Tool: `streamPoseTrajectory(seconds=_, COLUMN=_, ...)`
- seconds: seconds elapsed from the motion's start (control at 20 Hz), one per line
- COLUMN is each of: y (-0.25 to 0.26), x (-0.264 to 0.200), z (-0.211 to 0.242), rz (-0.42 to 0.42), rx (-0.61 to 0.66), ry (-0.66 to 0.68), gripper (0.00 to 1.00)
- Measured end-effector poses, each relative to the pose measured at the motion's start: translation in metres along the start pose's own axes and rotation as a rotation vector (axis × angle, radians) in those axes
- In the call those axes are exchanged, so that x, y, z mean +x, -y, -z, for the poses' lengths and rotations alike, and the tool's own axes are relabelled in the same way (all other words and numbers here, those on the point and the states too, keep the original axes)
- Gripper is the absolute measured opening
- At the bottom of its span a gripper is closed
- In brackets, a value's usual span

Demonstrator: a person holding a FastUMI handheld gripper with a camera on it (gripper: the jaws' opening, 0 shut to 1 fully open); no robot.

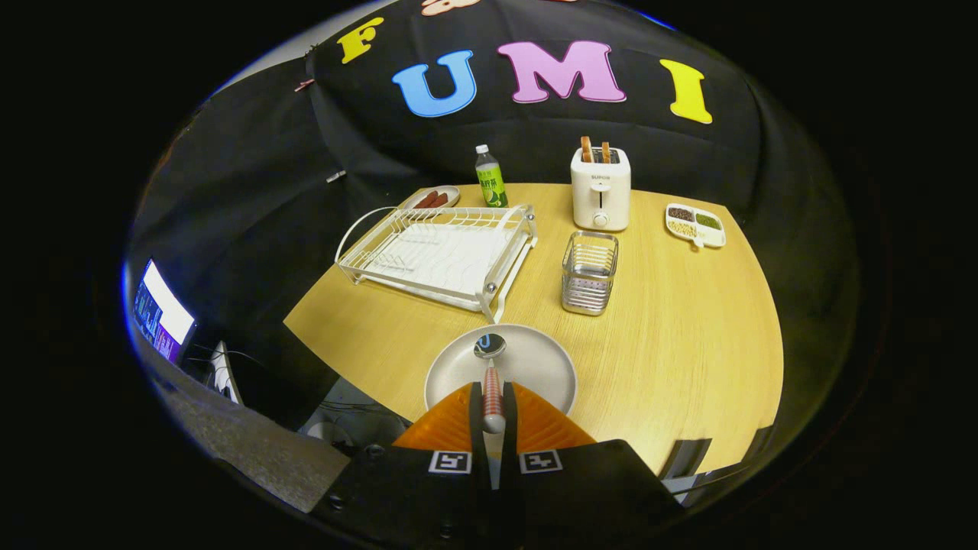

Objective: Take the plate from the dish rack, then take the spoon from the basket and place it into the plate.

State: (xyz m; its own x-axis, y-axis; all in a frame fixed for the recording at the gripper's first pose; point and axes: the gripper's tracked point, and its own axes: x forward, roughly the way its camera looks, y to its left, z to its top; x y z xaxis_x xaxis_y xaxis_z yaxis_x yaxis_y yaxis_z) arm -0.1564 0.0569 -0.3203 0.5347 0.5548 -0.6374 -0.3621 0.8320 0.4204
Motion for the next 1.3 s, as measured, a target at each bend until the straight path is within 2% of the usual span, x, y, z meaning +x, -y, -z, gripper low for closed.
streamPoseTrajectory(seconds=0.5, y=0.010, x=0.047, z=0.029, rz=0.020, rx=0.033, ry=-0.049, gripper=0.08)
streamPoseTrajectory(seconds=0.65, y=0.005, x=0.055, z=0.030, rz=-0.007, rx=0.069, ry=-0.038, gripper=0.08)
streamPoseTrajectory(seconds=0.8, y=0.009, x=0.058, z=0.042, rz=0.000, rx=0.053, ry=-0.070, gripper=0.12)
streamPoseTrajectory(seconds=1.05, y=0.025, x=0.065, z=0.058, rz=0.063, rx=0.031, ry=-0.123, gripper=0.19)
streamPoseTrajectory(seconds=1.15, y=0.024, x=0.066, z=0.059, rz=0.060, rx=0.060, ry=-0.130, gripper=0.35)
streamPoseTrajectory(seconds=1.3, y=0.029, x=0.067, z=0.067, rz=0.089, rx=0.063, ry=-0.161, gripper=1.00)
